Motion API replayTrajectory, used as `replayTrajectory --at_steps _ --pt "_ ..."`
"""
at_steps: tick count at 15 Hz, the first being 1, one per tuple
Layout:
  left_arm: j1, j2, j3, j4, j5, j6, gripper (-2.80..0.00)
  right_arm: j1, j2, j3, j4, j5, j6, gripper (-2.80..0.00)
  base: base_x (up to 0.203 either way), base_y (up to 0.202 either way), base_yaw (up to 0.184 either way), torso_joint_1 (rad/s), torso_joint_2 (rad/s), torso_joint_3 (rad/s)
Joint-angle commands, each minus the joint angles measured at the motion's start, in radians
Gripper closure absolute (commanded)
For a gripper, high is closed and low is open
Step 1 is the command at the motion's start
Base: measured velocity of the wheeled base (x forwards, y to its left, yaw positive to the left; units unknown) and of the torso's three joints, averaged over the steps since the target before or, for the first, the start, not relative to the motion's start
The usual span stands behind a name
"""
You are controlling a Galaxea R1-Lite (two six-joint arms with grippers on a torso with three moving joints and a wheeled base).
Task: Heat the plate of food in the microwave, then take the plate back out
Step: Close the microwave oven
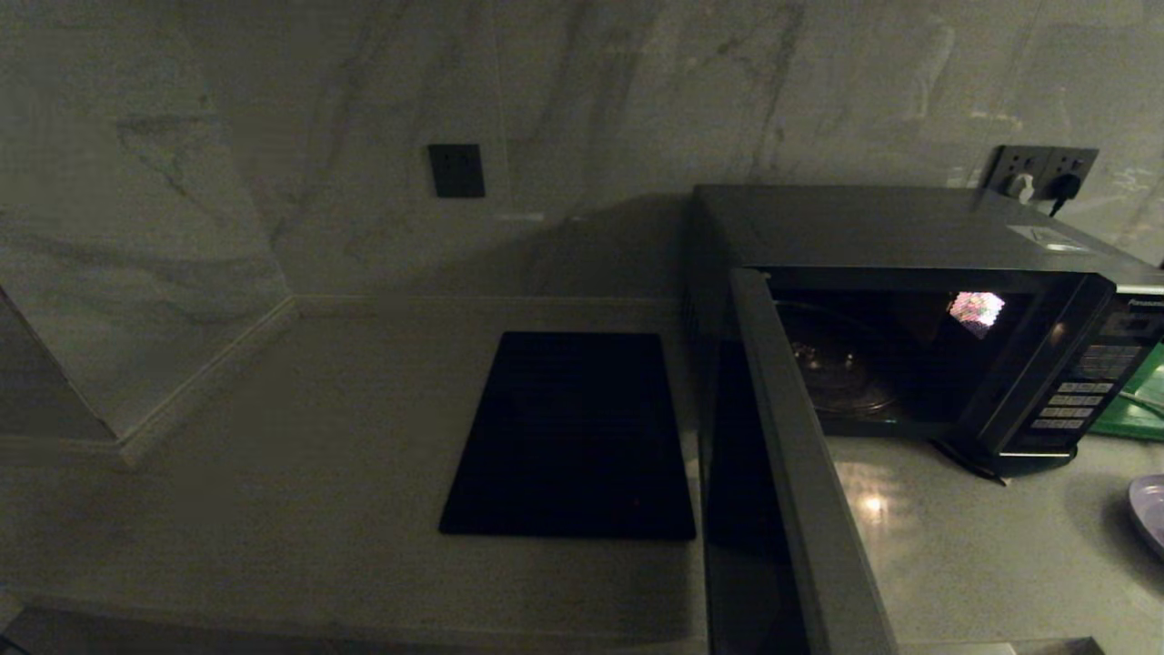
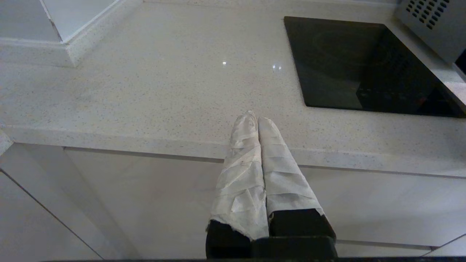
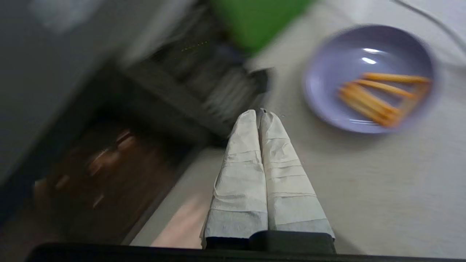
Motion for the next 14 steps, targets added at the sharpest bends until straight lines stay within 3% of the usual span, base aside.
replayTrajectory --at_steps 1,3,9,14 --pt "0.000 0.000 0.000 0.000 0.000 -0.001 0.00 0.183 -0.049 -0.023 0.003 -0.091 0.007 0.00 0.000 0.000 0.000 0.000 0.00 0.000" --pt "0.000 0.001 0.000 0.000 0.000 -0.001 0.00 0.294 -0.075 -0.077 0.005 -0.174 0.021 0.00 0.000 0.000 0.000 0.000 0.00 0.000" --pt "0.000 0.002 0.000 0.000 0.000 -0.001 0.00 0.473 -0.100 -0.293 0.056 -0.302 0.070 0.00 0.000 0.000 0.000 0.000 0.00 0.000" --pt "0.000 0.001 0.000 0.000 0.000 -0.001 0.00 0.702 -0.097 -0.449 0.217 -0.328 0.076 0.00 0.000 0.000 0.000 0.000 0.00 0.000"
